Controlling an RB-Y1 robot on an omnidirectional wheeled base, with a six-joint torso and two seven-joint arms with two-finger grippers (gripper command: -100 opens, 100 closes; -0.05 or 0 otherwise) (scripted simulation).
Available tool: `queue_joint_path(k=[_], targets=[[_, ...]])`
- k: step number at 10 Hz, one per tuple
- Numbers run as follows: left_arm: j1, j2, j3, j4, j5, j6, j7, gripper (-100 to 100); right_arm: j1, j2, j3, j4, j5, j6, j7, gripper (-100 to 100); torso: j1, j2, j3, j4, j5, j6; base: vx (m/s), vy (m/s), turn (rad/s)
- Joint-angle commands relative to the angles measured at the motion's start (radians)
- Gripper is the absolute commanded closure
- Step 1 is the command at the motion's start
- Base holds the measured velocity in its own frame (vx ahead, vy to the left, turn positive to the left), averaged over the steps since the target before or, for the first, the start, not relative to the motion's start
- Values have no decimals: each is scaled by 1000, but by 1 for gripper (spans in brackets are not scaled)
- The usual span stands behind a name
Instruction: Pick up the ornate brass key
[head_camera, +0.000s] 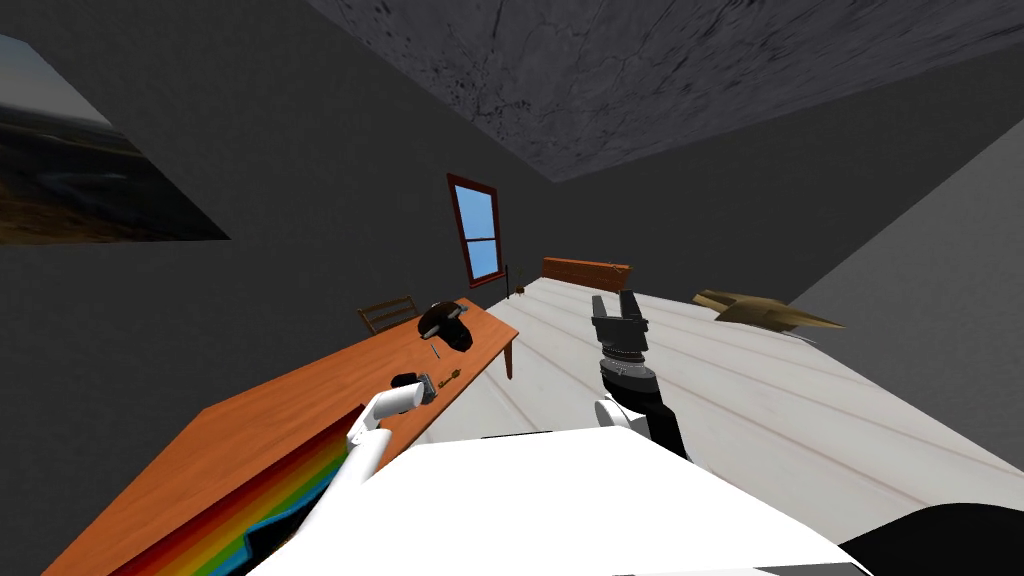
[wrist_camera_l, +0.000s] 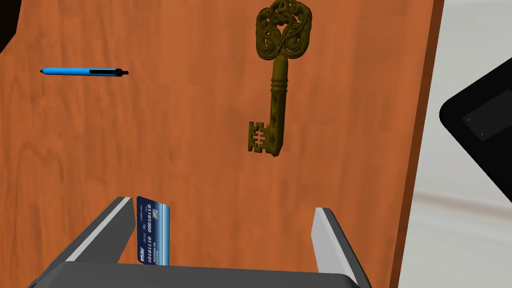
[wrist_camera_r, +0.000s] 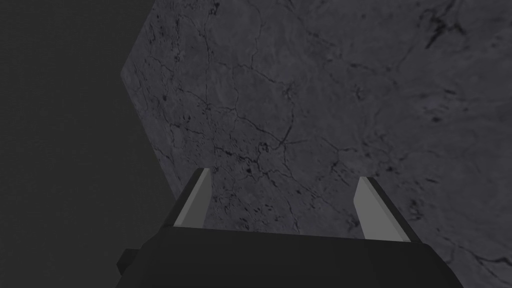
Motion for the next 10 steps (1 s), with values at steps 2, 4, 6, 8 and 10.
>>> queue_joint_path(k=[2,4,6,8,10], targets=[[-16,10,12,46,21,75,-2,-100,0,0,0,0,0,0,0,0,0,1,0,0,0,0,61,-46,-35],[-27,18,19,76,36,127,-5,-100,0,0,0,0,0,0,0,0,1,0,0,0,0,0,76,-49,-32],[-38,26,27,106,50,166,-7,-100,0,0,0,0,0,0,0,0,1,0,0,0,0,0,73,-28,-37],[-49,34,34,133,64,210,-10,-100,0,0,0,0,0,0,0,0,2,1,0,0,0,0,61,-30,-27],[-58,43,40,159,76,252,-12,-100,0,0,0,0,0,0,0,0,0,-1,-1,0,0,0,98,-44,-40]])
